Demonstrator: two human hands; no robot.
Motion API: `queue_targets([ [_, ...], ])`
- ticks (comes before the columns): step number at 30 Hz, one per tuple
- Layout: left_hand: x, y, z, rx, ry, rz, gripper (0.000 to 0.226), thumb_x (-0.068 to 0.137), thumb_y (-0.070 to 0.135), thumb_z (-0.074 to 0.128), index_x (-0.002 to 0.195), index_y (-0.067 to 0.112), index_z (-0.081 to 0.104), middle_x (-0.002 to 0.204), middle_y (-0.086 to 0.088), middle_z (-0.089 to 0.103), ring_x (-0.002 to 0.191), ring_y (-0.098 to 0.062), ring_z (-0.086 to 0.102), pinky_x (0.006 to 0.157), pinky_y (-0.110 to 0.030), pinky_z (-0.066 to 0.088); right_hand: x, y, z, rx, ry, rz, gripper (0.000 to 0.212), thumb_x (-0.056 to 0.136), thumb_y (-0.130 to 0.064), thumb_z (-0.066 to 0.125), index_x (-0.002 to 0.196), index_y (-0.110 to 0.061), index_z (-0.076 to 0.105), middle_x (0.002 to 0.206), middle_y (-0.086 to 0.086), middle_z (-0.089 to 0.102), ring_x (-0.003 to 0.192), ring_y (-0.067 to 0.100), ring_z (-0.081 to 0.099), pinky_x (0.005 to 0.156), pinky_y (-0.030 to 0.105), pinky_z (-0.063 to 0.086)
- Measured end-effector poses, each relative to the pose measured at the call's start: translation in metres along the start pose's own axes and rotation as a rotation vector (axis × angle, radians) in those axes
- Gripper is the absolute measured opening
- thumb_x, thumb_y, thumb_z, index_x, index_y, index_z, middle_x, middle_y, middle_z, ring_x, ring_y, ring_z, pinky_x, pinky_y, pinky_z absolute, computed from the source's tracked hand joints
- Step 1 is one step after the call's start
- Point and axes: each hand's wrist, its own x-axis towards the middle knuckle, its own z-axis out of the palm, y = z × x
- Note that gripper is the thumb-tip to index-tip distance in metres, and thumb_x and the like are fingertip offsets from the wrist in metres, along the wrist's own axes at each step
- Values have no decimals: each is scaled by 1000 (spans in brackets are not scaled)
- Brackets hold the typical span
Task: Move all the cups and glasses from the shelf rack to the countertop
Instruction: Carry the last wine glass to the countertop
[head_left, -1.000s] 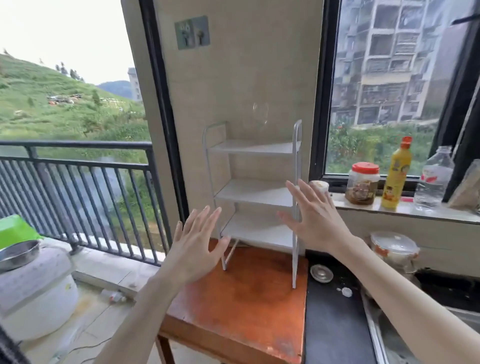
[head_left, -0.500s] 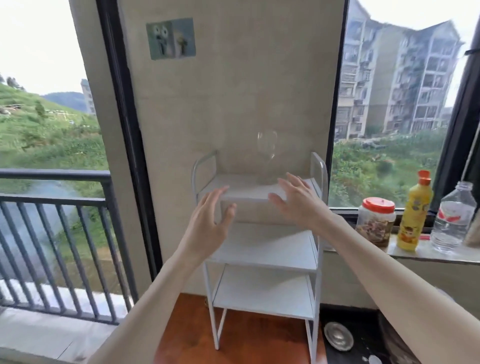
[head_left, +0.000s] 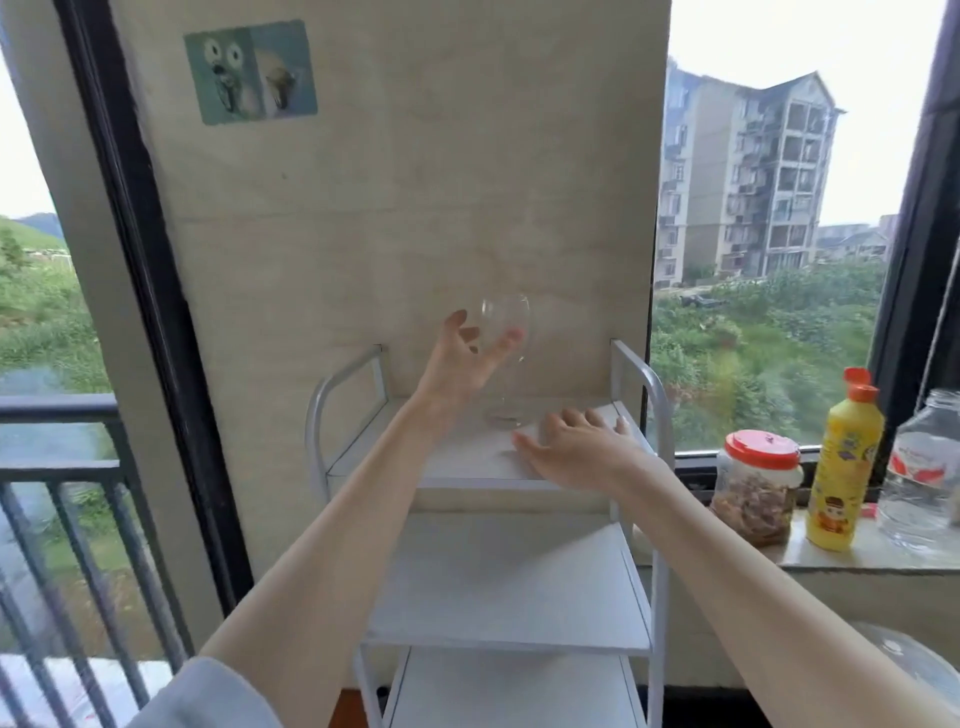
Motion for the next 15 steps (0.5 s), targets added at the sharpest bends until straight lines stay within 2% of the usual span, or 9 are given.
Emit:
queue_targets([
  [2,12,-2,7,-104,-30,-46,83,76,40,71,140,8,30,135,-10,48,120,-22,51,105,-42,39,2,1,3,-15,-5,-6,72,89,-61,15,143,-15,24,155,6,19,144,25,4,115,52,0],
  [4,19,-3,13,-182,-54,-48,70,75,33,74,130,3,42,125,-15,57,112,-29,57,101,-46,43,2,1,5,-26,11,-13,72,89,-61,14,144,-15,23,155,5,18,144,24,3,115,51,-1],
  [7,23,-4,17,-271,-42,-17,49,77,19,73,114,-2,52,101,-14,62,89,-29,59,81,-42,48,0,1,6,-38,17,-17,72,89,-61,14,143,-15,23,155,6,18,144,24,3,115,51,-2],
  [9,22,-3,17,-283,-35,7,48,77,17,72,115,-6,51,97,-14,60,85,-26,57,75,-38,47,-1,1,6,-38,16,-16,72,89,-62,14,143,-16,23,155,6,18,144,24,3,115,51,-2],
  [12,14,-1,9,-283,13,45,47,77,21,73,115,4,49,100,-9,62,81,-17,60,66,-27,48,-2,0,6,-46,14,-14,72,89,-62,14,145,-16,20,156,5,15,144,24,2,115,50,-2],
  [15,2,4,-6,-277,8,111,59,79,24,71,125,-3,46,103,-14,62,77,-15,59,63,-24,45,-4,-1,5,-31,3,-7,73,89,-62,14,146,-15,18,156,6,14,144,25,2,115,51,-3],
])
